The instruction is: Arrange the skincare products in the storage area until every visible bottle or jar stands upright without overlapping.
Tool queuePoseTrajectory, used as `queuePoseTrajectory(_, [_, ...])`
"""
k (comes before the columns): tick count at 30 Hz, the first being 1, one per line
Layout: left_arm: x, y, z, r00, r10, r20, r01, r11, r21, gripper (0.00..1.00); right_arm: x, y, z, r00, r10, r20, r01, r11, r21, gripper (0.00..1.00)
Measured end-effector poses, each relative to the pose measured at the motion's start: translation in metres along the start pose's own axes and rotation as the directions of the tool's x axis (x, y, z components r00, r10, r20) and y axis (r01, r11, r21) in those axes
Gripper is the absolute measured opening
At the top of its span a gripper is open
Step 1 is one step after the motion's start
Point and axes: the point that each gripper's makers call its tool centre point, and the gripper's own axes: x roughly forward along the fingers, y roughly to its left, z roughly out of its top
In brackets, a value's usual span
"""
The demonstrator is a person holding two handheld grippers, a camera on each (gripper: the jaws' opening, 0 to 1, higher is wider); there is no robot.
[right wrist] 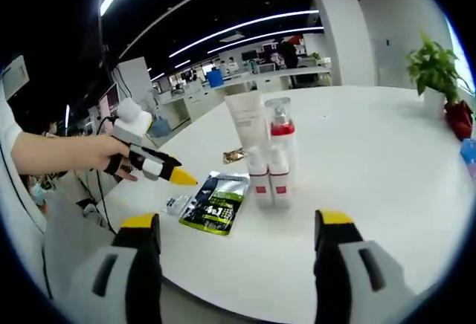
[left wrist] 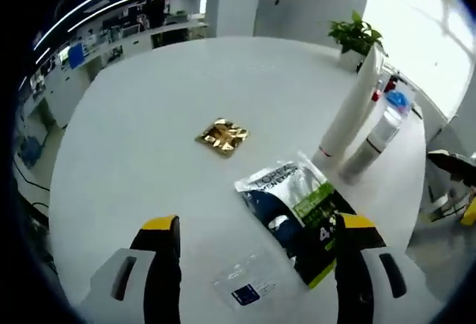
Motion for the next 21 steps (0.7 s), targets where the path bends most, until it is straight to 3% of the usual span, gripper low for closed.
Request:
queuePoseTrajectory(8, [0.018, 0.013, 0.019, 0.995, 0.093, 0.019, -0.091, 0.991, -0.094, 0.76, 0.0, -0.001, 0.0, 1.0, -0.013, -0.001, 0.013, 1.0, -0.015, 0.86])
queuePoseTrajectory(16, [0.043, 0.016, 0.03, 0.992, 0.127, -0.01, -0.127, 0.977, -0.17, 0.78, 0.001, -0.002, -0.001, 1.0, -0.018, -0.008, 0.018, 1.0, -0.024, 0.85])
queuePoseTrajectory(21, [0.06, 0.019, 0.048, 0.987, 0.16, -0.015, -0.161, 0.979, -0.123, 0.78, 0.002, -0.002, -0.002, 1.0, -0.018, -0.018, 0.017, 1.0, -0.023, 0.85])
